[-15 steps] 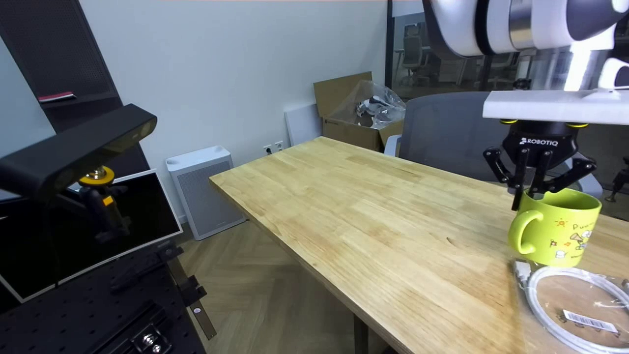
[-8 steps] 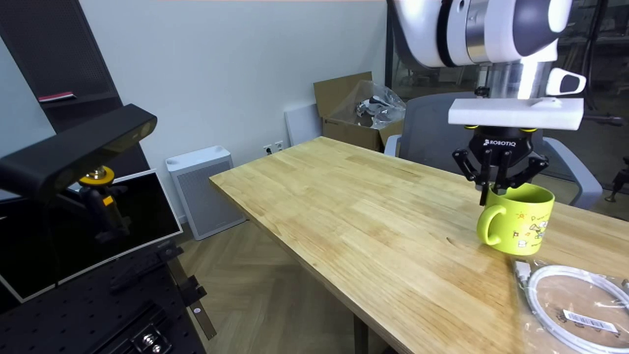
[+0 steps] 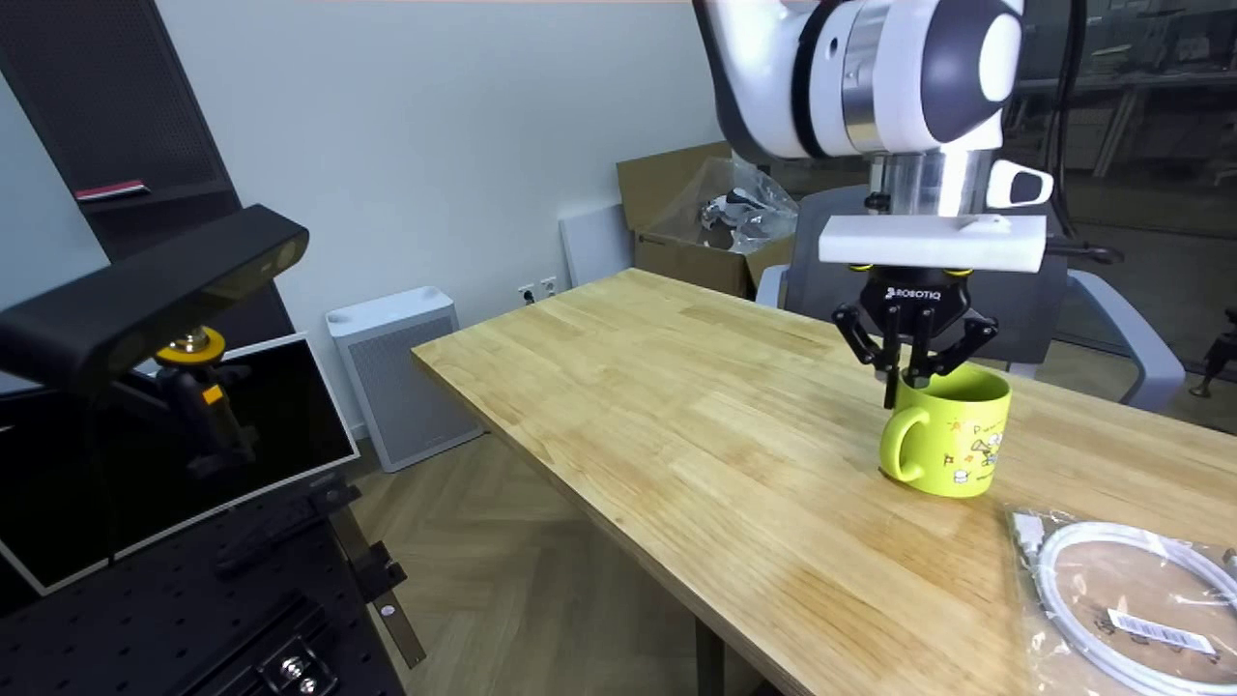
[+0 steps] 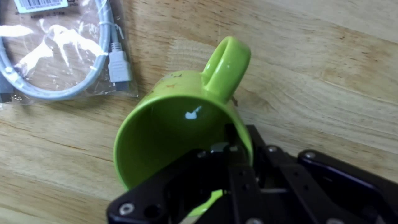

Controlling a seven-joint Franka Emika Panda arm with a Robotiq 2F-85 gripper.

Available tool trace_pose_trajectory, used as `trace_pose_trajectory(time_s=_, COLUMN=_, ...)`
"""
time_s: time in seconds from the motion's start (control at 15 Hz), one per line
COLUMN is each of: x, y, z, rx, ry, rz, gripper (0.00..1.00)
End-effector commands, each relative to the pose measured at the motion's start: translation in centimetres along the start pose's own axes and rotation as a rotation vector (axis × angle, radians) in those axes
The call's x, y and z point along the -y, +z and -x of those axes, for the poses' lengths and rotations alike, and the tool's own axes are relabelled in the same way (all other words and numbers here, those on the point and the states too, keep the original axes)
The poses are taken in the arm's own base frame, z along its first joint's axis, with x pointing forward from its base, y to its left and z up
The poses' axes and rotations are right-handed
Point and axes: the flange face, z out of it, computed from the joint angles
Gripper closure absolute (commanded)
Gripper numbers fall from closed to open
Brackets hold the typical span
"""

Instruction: Move the green cup to the left

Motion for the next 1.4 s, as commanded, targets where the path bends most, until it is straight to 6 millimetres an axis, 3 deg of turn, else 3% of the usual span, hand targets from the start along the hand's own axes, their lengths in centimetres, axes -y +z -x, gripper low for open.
trace_pose_trajectory(time_s=0.0, x=0.7, y=-0.8, z=0.5, rx=-0.027, ry=0.020, rz=0.019, gripper=0.98)
trace_pose_trajectory(time_s=0.6, x=0.0, y=-0.1, z=1.0, rx=-0.100, ry=0.070, rz=-0.003, gripper=0.98)
trace_pose_trajectory(time_s=0.67, x=-0.1, y=-0.1, z=1.0, rx=-0.097, ry=0.072, rz=-0.001, gripper=0.65)
trace_pose_trajectory(time_s=0.8, x=-0.3, y=0.0, z=1.0, rx=-0.092, ry=0.079, rz=0.003, gripper=0.60)
trace_pose_trajectory(time_s=1.33, x=-1.7, y=-0.5, z=0.8, rx=-0.047, ry=0.115, rz=0.060, gripper=0.05)
